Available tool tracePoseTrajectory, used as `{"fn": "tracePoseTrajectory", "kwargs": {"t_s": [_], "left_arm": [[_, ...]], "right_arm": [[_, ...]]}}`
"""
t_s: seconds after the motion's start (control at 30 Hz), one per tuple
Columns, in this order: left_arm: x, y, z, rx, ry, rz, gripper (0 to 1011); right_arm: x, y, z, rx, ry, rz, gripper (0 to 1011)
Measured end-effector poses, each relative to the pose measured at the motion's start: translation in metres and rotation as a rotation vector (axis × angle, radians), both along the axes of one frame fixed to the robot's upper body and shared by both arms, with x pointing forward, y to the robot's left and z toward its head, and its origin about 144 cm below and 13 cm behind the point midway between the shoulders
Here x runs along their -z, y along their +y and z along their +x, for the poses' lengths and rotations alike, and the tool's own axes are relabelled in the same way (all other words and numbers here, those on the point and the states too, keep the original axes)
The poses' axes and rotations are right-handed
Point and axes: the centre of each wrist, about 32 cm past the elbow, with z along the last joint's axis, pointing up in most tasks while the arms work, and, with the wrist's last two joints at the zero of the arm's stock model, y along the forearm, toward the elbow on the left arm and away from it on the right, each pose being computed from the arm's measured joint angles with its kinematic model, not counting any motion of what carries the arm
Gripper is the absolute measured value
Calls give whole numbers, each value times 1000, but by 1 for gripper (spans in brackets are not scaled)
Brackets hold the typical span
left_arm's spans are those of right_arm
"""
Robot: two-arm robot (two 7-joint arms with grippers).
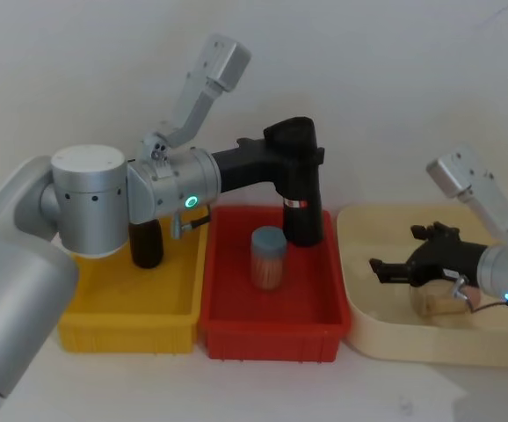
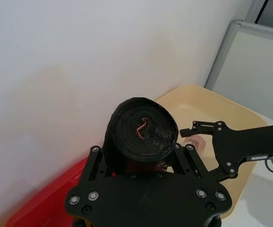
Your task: Pick up the garbage bag with the one hand and transfer it to the other hand.
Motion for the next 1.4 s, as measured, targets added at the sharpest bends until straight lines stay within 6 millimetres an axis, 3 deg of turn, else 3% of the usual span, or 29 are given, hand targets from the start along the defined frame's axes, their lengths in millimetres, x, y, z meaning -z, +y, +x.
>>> {"fn": "tracePoseTrajectory", "kwargs": {"t_s": [0.53, 1.4], "left_arm": [[1, -5, 5, 22, 3, -3, 476], [1, -7, 6, 29, 5, -4, 476]], "right_arm": [[-24, 27, 14, -147, -35, 79, 1001], [-20, 64, 60, -237, 28, 104, 978]]}}
